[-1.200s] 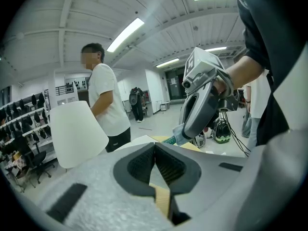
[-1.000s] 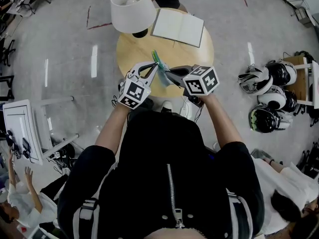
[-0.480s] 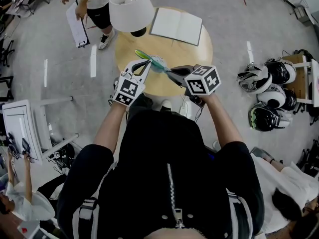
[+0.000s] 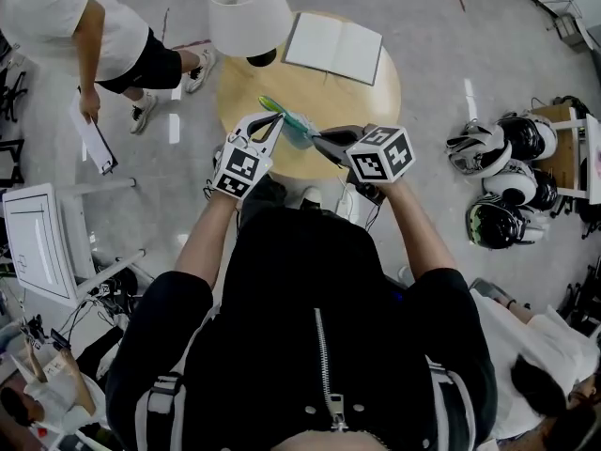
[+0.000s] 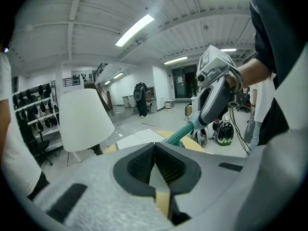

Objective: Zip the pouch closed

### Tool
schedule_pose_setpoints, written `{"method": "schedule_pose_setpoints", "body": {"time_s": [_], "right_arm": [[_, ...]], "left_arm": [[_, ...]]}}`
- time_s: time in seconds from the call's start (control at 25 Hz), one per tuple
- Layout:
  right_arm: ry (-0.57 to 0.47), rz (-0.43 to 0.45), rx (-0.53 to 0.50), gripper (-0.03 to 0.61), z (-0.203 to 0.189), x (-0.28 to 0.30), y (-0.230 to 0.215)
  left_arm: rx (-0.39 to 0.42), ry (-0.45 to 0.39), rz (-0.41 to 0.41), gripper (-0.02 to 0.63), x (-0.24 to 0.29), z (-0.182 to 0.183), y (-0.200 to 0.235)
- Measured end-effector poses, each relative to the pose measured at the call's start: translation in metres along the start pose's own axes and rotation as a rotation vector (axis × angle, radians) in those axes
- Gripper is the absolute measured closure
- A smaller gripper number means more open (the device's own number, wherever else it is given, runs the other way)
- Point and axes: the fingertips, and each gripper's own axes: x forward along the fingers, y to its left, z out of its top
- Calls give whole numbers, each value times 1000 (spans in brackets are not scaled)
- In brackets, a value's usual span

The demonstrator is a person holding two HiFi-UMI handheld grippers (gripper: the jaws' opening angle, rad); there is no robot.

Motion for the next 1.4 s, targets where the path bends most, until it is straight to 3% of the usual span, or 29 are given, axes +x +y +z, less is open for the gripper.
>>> {"method": "schedule_pose_setpoints", "body": {"time_s": [0.84,0.96,1.08,1.4], "right_arm": [[-8,-7,15,572,-4,-3,-3],[-8,-2,10,572,-4,-5,-2],[-13,-3,25,572,-8,-12,-4],[-33,8,49,572,-7,-14,-4]], "left_arm": [[-11,2,-27,604,10,-2,-4],[-34,35,24,606,9,-11,7],[-110,61,89,606,-2,-25,31],[-85,74,71,606,-3,-30,33]]}}
